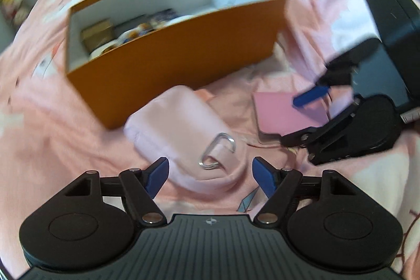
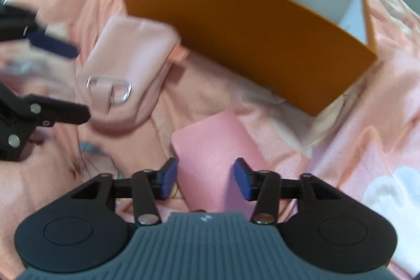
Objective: Organize objects
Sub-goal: 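Grasp the pink wallet with the right gripper and lift it while the left stays at the pouch, then grasp the light pink pouch with the left gripper while the right holds the wallet, then carry the pouch and wallet over the orange box with both grippers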
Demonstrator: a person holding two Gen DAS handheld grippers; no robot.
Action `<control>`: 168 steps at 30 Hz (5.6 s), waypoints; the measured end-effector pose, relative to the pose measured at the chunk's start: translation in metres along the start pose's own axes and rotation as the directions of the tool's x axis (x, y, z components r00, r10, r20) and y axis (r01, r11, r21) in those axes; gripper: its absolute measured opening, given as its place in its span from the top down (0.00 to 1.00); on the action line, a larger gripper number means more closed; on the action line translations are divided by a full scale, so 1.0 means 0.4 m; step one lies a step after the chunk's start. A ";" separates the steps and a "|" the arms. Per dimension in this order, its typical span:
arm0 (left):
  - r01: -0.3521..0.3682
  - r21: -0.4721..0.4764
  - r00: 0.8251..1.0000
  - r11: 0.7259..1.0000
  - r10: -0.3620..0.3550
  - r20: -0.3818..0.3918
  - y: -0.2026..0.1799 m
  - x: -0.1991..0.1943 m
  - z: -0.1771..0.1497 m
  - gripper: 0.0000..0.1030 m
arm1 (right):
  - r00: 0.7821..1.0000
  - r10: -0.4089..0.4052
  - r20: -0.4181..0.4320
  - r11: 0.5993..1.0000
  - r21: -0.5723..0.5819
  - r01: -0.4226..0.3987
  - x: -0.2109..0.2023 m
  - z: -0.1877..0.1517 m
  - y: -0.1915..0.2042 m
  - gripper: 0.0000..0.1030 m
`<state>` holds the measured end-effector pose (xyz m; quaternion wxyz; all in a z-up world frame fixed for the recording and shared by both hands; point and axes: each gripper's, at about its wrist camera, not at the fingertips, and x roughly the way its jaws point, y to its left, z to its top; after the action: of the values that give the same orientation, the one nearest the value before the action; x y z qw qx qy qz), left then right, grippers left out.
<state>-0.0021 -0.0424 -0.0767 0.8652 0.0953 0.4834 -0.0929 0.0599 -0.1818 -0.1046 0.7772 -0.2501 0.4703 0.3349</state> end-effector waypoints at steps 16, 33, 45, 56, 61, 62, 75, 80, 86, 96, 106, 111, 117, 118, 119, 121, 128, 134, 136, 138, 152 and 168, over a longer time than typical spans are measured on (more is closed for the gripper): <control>-0.095 0.179 0.993 0.979 0.107 -0.054 -0.069 0.097 -0.007 0.10 | 0.991 -0.134 -0.015 0.975 -0.179 0.129 0.068 -0.019 0.046 0.21; -0.106 0.130 0.993 0.986 0.097 0.072 -0.048 0.018 -0.008 0.33 | 0.988 -0.146 0.047 0.980 -0.128 0.151 -0.014 -0.013 0.029 0.60; 0.074 0.054 0.997 0.996 -0.076 0.028 0.011 -0.032 -0.007 0.31 | 0.986 0.080 0.143 0.961 0.252 -0.114 -0.113 0.049 -0.088 0.79; 0.238 -0.236 0.971 0.942 -0.222 0.093 0.111 -0.045 -0.003 0.18 | 0.980 0.138 0.144 0.889 0.419 -0.186 -0.069 0.030 -0.131 0.79; 0.173 -0.442 0.985 0.880 -0.167 0.053 0.169 -0.003 -0.006 0.16 | 0.986 0.093 0.140 0.899 0.413 -0.144 -0.063 0.030 -0.125 0.78; 0.157 -0.480 0.987 0.863 -0.159 0.037 0.179 0.008 -0.010 0.16 | 0.986 0.088 0.140 0.900 0.412 -0.139 -0.061 0.030 -0.126 0.78; 0.179 -0.618 0.964 0.766 -0.261 -0.044 0.199 0.109 -0.025 0.34 | 0.989 0.086 0.119 0.897 0.424 -0.129 -0.049 0.018 -0.133 0.71; 0.171 -0.607 0.970 0.776 -0.240 -0.033 0.191 0.101 -0.026 0.50 | 0.989 0.086 0.118 0.900 0.417 -0.128 -0.048 0.012 -0.131 0.73; 0.195 -0.570 0.976 0.798 -0.217 0.029 0.182 0.070 -0.025 0.63 | 0.989 0.076 0.126 0.903 0.412 -0.122 -0.057 0.012 -0.125 0.75; 0.226 -0.498 0.974 0.837 -0.185 0.131 0.177 -0.001 -0.004 0.65 | 0.981 0.037 0.190 0.914 0.391 -0.110 -0.117 0.026 -0.120 0.76; 0.253 -0.417 0.955 0.873 -0.157 0.250 0.169 -0.078 0.090 0.65 | 0.955 0.012 0.297 0.925 0.360 -0.124 -0.214 0.081 -0.137 0.76; 0.257 -0.395 0.941 0.882 -0.136 0.309 0.176 -0.114 0.149 0.65 | 0.936 -0.011 0.351 0.929 0.351 -0.120 -0.260 0.115 -0.157 0.76; 0.256 -0.377 0.924 0.890 -0.110 0.367 0.190 -0.136 0.212 0.65 | 0.910 -0.051 0.411 0.933 0.345 -0.103 -0.304 0.153 -0.183 0.76; 0.255 -0.375 0.922 0.891 -0.107 0.373 0.194 -0.137 0.222 0.65 | 0.906 -0.056 0.420 0.933 0.346 -0.103 -0.310 0.159 -0.189 0.77; 0.256 -0.372 0.919 0.892 -0.106 0.379 0.199 -0.135 0.233 0.65 | 0.900 -0.059 0.431 0.932 0.347 -0.105 -0.316 0.167 -0.197 0.77; 0.260 -0.372 0.916 0.891 -0.106 0.387 0.211 -0.130 0.253 0.65 | 0.892 -0.063 0.448 0.929 0.353 -0.112 -0.324 0.182 -0.211 0.78; 0.265 -0.394 0.911 0.880 -0.095 0.401 0.279 -0.095 0.329 0.65 | 0.884 -0.069 0.462 0.914 0.385 -0.130 -0.302 0.261 -0.274 0.79; 0.278 -0.442 0.920 0.853 -0.104 0.377 0.345 -0.024 0.377 0.65 | 0.901 -0.125 0.416 0.896 0.438 -0.078 -0.231 0.335 -0.342 0.79; 0.276 -0.455 0.926 0.846 -0.109 0.360 0.357 0.005 0.386 0.65 | 0.912 -0.121 0.392 0.881 0.466 -0.083 -0.189 0.352 -0.365 0.79; 0.276 -0.468 0.933 0.839 -0.117 0.341 0.367 0.032 0.391 0.65 | 0.923 -0.121 0.364 0.864 0.497 -0.083 -0.143 0.367 -0.383 0.79; 0.278 -0.488 0.950 0.827 -0.162 0.268 0.421 0.139 0.417 0.65 | 0.963 -0.131 0.234 0.795 0.605 -0.039 0.071 0.462 -0.403 0.79; 0.302 -0.499 0.948 0.812 -0.204 0.243 0.427 0.180 0.416 0.65 | 0.974 -0.154 0.169 0.879 0.474 0.057 0.106 0.489 -0.392 0.78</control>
<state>0.2144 0.0749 -0.0396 0.8771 -0.2211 0.4192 -0.0787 0.3028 -0.1340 -0.0465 0.8751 -0.0463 0.4415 0.1928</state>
